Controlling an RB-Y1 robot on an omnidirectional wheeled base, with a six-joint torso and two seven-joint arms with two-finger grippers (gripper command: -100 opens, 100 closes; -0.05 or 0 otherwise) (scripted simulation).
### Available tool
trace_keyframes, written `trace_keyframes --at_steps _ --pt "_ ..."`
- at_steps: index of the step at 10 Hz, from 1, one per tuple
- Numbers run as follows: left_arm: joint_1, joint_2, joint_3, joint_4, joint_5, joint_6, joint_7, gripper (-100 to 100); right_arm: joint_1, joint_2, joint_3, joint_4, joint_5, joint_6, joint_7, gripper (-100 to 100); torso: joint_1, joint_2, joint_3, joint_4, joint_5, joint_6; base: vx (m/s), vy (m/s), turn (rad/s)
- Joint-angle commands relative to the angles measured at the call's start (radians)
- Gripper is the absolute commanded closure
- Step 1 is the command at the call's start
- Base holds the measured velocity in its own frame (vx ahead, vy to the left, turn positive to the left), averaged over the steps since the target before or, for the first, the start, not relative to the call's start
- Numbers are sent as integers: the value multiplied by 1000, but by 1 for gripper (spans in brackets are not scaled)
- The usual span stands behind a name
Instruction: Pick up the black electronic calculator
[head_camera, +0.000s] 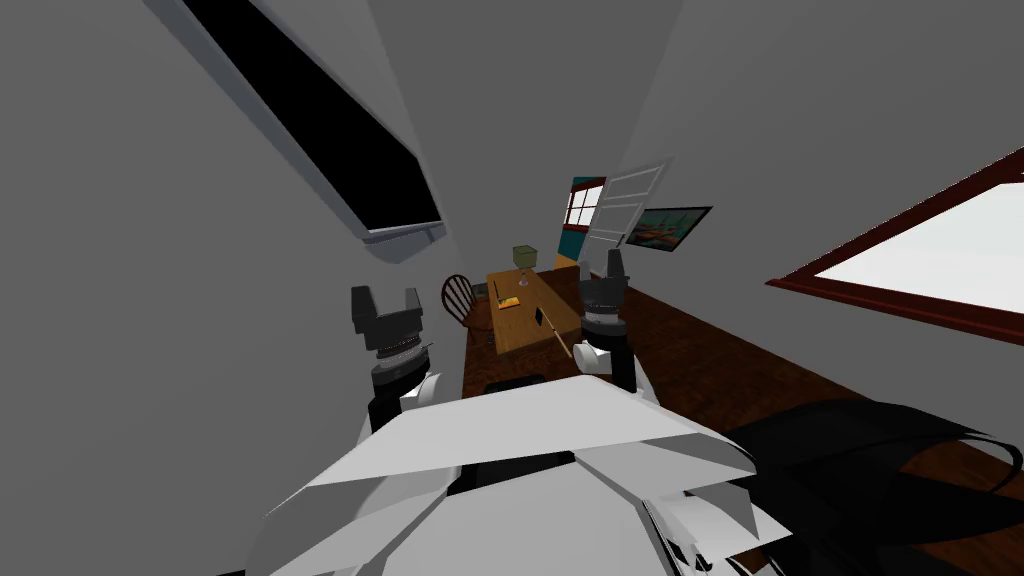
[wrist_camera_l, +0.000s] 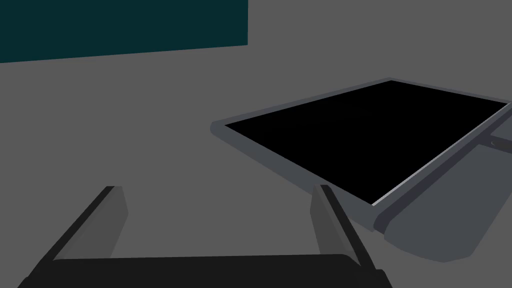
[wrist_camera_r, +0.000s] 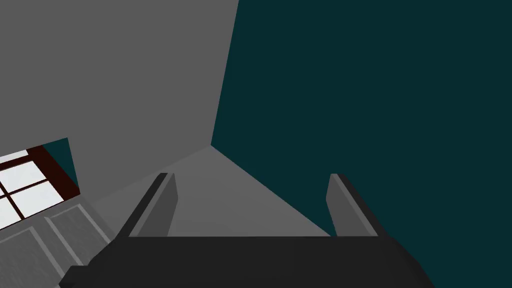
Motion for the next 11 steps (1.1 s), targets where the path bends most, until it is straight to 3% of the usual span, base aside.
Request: trace_keyframes --at_steps 1,5,8,10,11 --pt "0 0 0 0 0 0 0 0 -9 -36 4 12 -6 12 15 -100 0 0 0 0 0 0 0 0 0" --pt "0 0 0 0 0 0 0 0 -62 -135 30 87 -43 87 104 -100 -2 0 0 0 0 0 -3 -18 0" --pt "0 0 0 0 0 0 0 0 -83 -155 40 116 -57 114 137 -100 -2 0 0 0 0 0 -3 -20 1" --pt "0 0 0 0 0 0 0 0 -132 -189 62 183 -87 171 201 -100 -2 -1 0 0 0 0 -2 -31 0" --pt "0 0 0 0 0 0 0 0 -132 -189 62 183 -87 179 211 -100 -2 0 0 0 -1 0 -5 -32 7"
